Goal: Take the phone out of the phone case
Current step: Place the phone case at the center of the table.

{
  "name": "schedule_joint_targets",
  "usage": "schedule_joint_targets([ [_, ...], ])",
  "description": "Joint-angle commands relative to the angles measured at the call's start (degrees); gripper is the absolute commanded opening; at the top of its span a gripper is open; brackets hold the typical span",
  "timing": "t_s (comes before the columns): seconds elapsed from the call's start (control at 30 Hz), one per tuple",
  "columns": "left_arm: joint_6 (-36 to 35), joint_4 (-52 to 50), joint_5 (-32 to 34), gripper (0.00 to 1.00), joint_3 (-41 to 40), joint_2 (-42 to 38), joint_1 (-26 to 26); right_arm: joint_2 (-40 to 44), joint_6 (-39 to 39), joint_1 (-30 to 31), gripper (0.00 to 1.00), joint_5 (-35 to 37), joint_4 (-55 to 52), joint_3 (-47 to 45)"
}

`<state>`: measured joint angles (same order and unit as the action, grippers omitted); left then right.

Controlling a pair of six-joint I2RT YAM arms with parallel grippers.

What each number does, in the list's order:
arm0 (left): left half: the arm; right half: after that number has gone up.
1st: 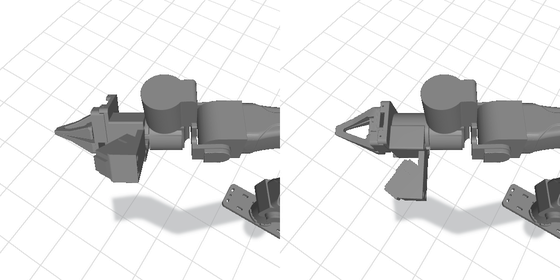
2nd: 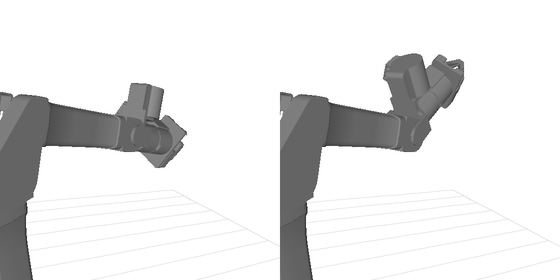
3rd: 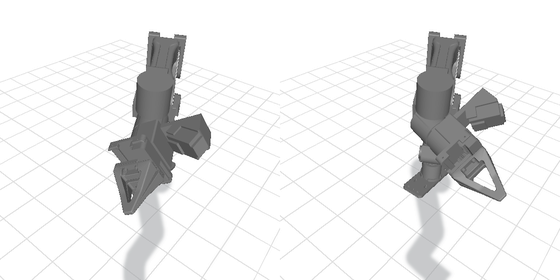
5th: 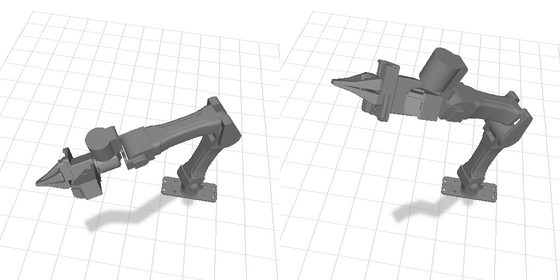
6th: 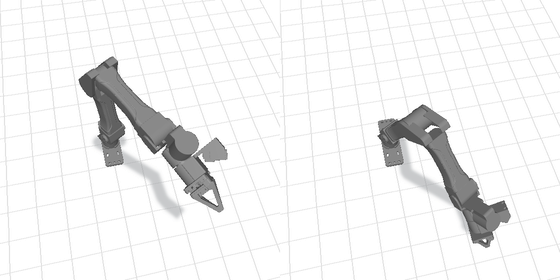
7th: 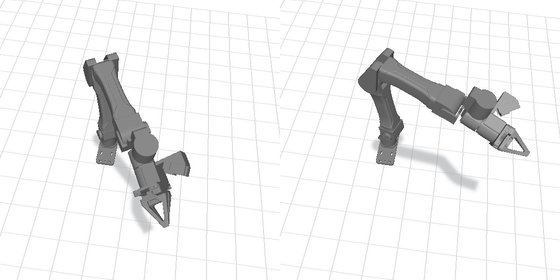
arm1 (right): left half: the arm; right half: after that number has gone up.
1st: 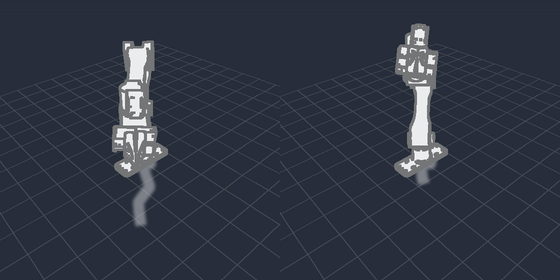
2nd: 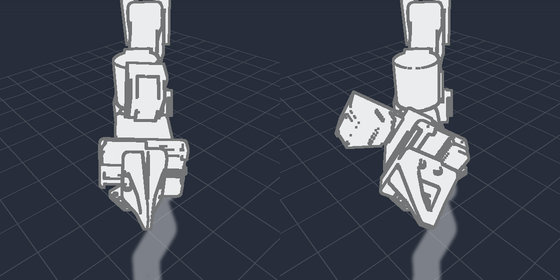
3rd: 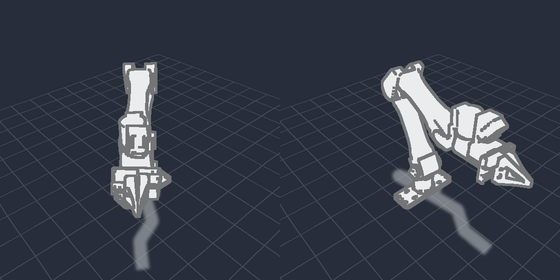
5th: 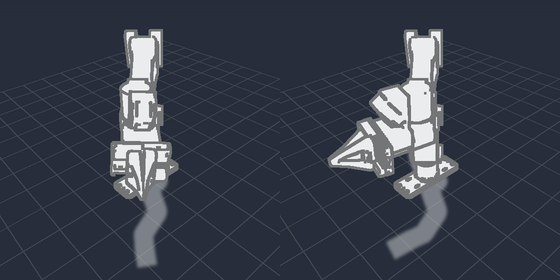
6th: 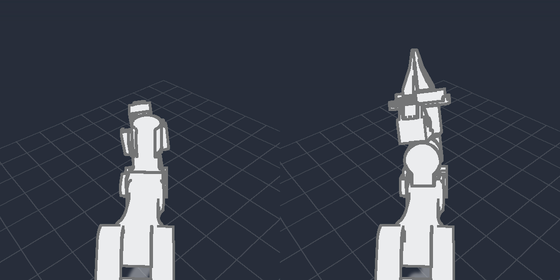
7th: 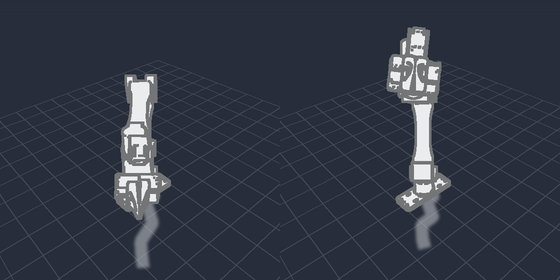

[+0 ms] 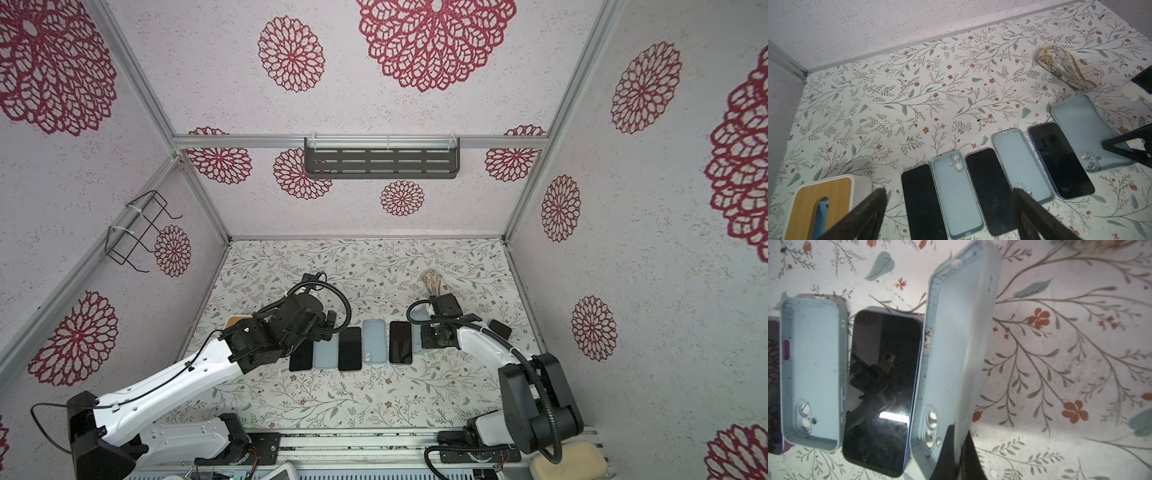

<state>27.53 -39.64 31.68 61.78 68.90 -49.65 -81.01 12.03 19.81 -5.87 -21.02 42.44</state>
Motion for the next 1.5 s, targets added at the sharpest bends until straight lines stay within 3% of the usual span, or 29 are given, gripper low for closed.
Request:
schedule_joint_targets([
  [0.0,0.2,-1.2,-0.5,0.97,1.8,-0.1,1.3,-2.2,-2.7,1.4,0.00,-0.9,-3.9,1.1],
  [0.7,0.7,-1.7,-0.9,0.97,2.2,-0.2,2.6,-4.1,-1.0,3.5,0.00,-9.6,3.5,-1.9],
  [1.3,1.2,-2.6,-0.2,0.97,2.6,-0.4,2.8,-9.9,-0.4,7.2,0.00,-8.0,4.8,0.2],
  [1.33,1.4,-2.7,-0.1,0.97,2.6,-0.5,2.9,-9.7,-0.4,7.1,0.02,-7.8,4.6,0.0],
  [1.47,1.9,-3.2,0.3,0.97,2.3,-0.8,3.9,-9.4,-0.3,7.1,0.26,-6.9,4.6,-0.2],
])
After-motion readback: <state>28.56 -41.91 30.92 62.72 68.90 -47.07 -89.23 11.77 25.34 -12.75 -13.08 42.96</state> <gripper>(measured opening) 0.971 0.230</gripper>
